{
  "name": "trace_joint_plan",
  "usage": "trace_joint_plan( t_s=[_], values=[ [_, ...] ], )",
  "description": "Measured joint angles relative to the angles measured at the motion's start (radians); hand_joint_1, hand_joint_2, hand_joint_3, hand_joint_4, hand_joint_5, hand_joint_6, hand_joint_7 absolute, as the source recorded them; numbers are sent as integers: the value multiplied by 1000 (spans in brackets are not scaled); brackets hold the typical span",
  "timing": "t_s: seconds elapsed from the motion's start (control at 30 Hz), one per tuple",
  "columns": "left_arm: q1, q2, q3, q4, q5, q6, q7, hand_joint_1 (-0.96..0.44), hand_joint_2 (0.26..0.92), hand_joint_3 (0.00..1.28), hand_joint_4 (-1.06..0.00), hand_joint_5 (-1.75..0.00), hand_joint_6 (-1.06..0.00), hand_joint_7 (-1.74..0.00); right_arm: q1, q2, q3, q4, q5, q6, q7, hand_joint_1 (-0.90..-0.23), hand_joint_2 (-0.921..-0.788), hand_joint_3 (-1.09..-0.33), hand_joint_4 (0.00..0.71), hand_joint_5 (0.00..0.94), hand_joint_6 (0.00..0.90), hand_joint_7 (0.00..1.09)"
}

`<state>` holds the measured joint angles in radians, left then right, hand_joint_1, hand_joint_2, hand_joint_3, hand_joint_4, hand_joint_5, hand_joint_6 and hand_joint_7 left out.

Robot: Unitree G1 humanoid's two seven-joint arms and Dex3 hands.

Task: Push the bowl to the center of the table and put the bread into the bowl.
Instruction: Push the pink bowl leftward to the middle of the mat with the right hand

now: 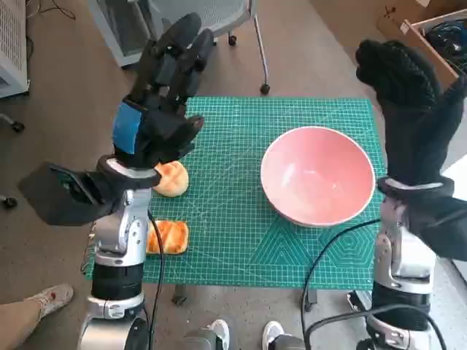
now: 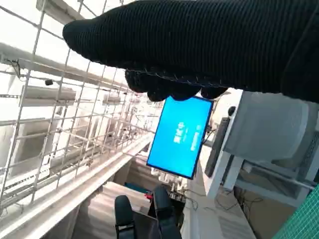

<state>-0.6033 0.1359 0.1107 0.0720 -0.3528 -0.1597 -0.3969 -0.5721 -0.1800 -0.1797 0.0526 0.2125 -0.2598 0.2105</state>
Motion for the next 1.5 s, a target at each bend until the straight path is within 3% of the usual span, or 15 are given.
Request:
trace_joint_plan(
  t_s=[1.0,1.33,1.5],
  values=[
    [0,0,1,24,0,-11,-9,-554,921,345,1,-164,1,-526,26,-8,-33,37,10,-16,0,-635,-921,-685,249,0,116,431],
    [0,0,2,31,0,-17,-19,-556,921,339,1,-153,1,-521,28,-25,-75,160,22,-65,4,-624,-921,-685,246,0,117,433],
    [0,2,4,31,-1,-17,-22,-551,921,338,1,-144,1,-510,20,-42,-105,297,29,-117,10,-604,-921,-695,233,0,106,429]
  ],
)
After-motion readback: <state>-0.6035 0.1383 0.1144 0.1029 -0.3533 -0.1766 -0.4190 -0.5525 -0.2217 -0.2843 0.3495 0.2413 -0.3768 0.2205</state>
